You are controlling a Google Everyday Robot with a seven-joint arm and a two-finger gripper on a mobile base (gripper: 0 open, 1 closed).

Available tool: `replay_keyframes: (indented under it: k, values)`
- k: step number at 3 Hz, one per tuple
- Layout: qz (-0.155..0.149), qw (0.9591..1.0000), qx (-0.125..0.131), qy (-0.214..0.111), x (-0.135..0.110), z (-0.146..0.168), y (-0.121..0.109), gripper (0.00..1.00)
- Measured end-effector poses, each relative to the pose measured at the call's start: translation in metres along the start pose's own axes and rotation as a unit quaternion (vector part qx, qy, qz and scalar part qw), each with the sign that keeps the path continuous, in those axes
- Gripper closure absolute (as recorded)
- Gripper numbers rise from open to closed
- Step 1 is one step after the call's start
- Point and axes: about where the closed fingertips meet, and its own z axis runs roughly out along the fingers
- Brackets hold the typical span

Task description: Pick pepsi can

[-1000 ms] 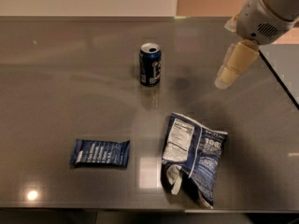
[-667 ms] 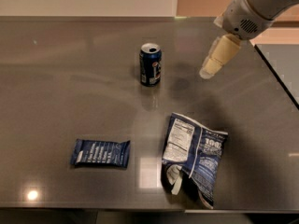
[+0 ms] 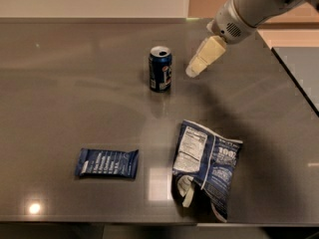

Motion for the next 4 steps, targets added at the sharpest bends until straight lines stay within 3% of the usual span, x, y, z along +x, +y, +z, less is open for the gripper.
replay_keyframes:
  k: [2,4]
  values:
    - [0.030,0.9979,-0.037,-0.043,-0.029,0.041,0.010,0.00]
    - [0.015,0.9963,-0.043,-0.073,-0.051,0.071,0.014,0.00]
